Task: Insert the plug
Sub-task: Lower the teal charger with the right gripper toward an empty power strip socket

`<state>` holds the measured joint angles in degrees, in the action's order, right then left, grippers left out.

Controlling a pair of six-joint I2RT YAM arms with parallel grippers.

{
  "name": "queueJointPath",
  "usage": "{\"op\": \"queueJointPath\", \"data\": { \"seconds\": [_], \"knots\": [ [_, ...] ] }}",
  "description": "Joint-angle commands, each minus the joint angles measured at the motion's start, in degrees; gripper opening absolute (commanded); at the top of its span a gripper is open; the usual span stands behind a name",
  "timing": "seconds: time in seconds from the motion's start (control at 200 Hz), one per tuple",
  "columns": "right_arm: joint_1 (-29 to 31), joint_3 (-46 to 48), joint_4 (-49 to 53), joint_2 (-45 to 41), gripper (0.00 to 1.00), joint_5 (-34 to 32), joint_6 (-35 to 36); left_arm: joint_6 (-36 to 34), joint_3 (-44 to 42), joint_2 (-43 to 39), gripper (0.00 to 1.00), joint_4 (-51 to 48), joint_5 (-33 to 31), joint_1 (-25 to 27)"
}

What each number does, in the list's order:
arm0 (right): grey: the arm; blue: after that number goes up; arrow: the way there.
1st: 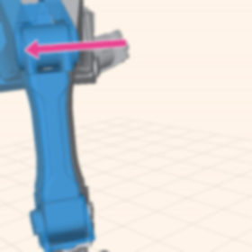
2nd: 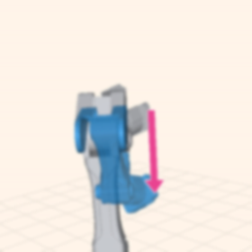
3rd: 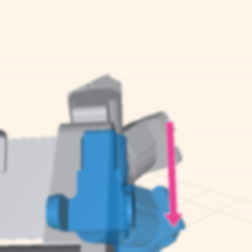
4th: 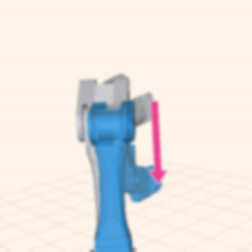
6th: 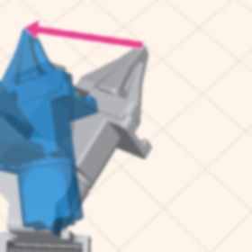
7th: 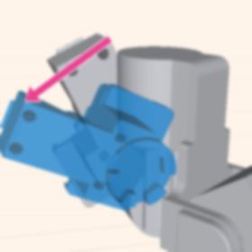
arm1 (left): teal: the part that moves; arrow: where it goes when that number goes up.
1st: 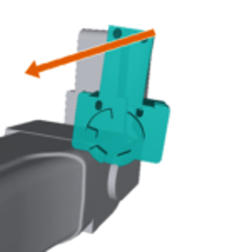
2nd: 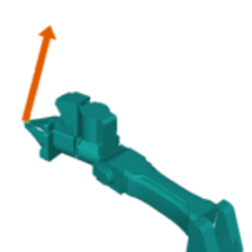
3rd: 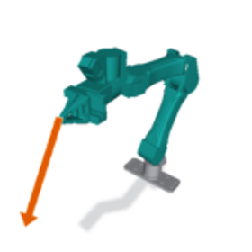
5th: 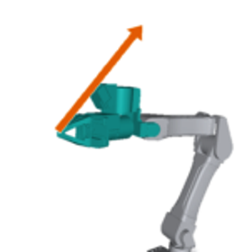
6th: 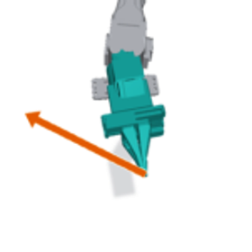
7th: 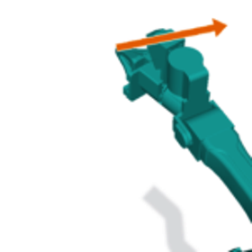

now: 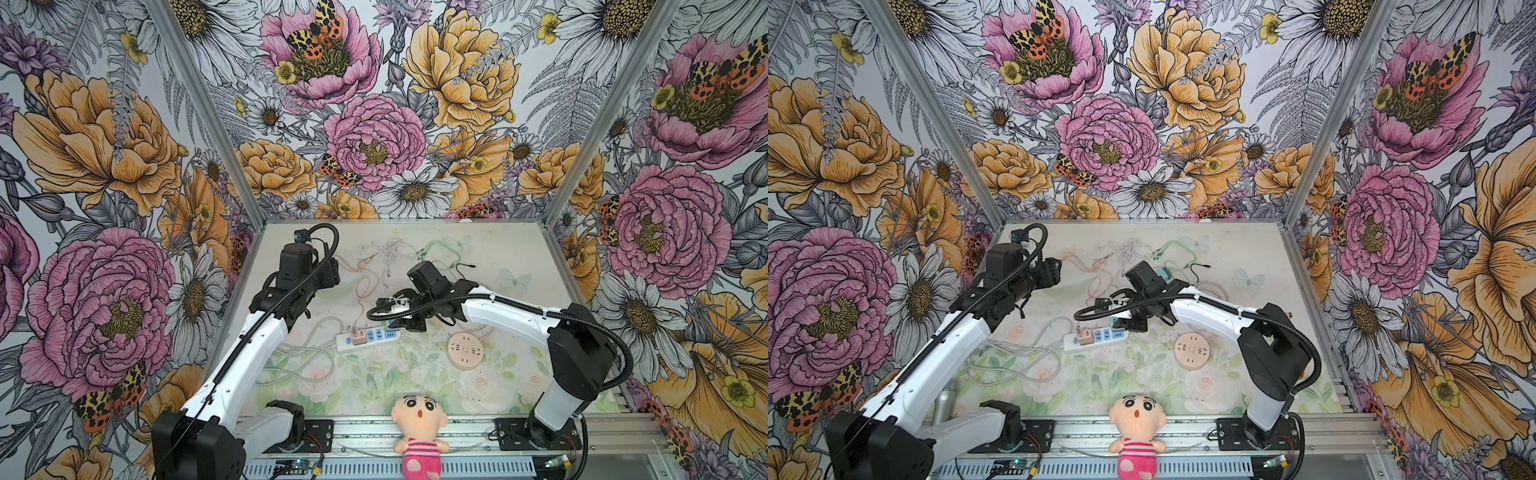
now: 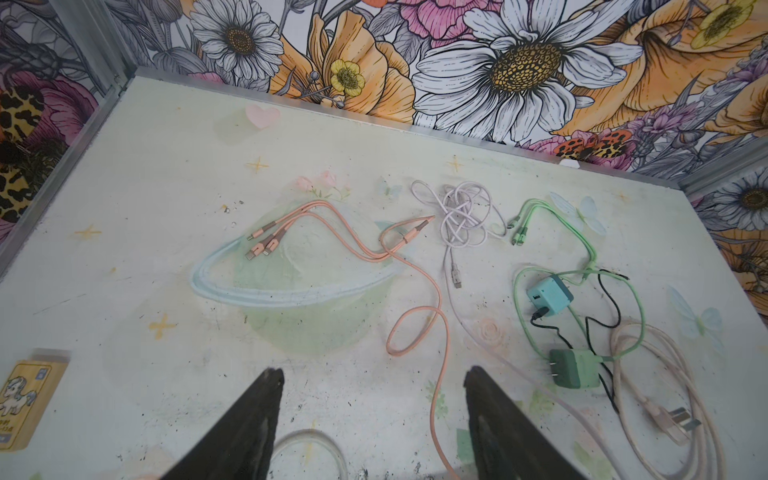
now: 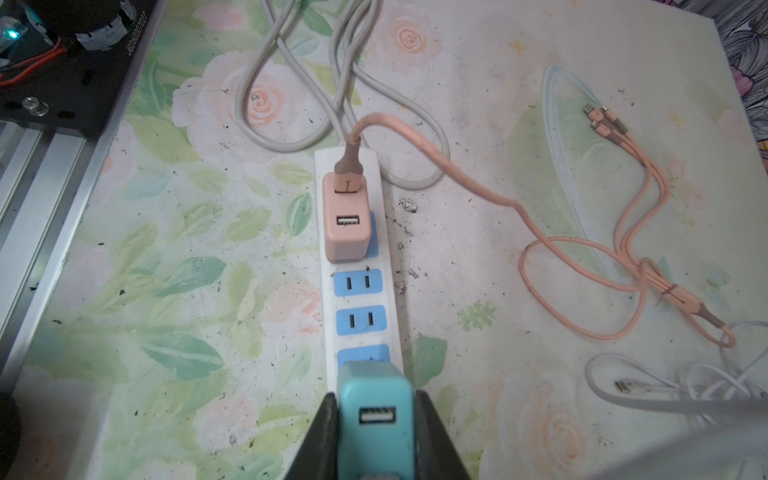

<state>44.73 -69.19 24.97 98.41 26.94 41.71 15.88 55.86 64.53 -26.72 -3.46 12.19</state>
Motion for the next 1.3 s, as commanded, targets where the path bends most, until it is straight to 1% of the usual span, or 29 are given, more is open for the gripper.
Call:
{"op": "queueJointPath", "data": {
  "seconds": [0.0, 0.435, 0.46, 0.48, 0.54, 0.981, 1.291],
  "knots": [
    [0.42, 1.06, -3.40, 1.54, 0.00, 2.12, 1.66, 2.37, -1.09, -0.77, 0.72, 2.72, 3.59, -1.44],
    [0.42, 3.77, -5.66, 1.68, 0.00, 3.56, 2.80, 4.35, -1.45, -0.71, 0.72, 4.45, 6.00, -2.48],
    [0.36, 3.94, -6.10, 1.61, 0.00, 3.48, 2.72, 4.36, -1.45, -0.65, 0.72, 4.43, 6.15, -2.43],
    [1.76, 4.17, -6.45, 1.61, 0.00, 3.44, 2.74, 4.42, -1.45, -0.68, 0.72, 4.41, 6.23, -2.47],
    [2.07, 4.65, -7.66, 1.56, 0.00, 2.91, 2.77, 4.51, -1.47, -0.62, 0.72, 4.46, 6.40, -2.54],
    [1.59, 5.52, -8.63, 0.91, 0.00, -0.10, 4.38, 4.69, -2.07, -1.06, 0.72, 4.52, 6.91, -3.09],
    [1.05, 5.81, -8.45, 0.33, 0.00, -0.09, 5.18, 5.30, -1.46, 0.28, 0.72, 5.62, 8.26, -3.36]
  ]
}}
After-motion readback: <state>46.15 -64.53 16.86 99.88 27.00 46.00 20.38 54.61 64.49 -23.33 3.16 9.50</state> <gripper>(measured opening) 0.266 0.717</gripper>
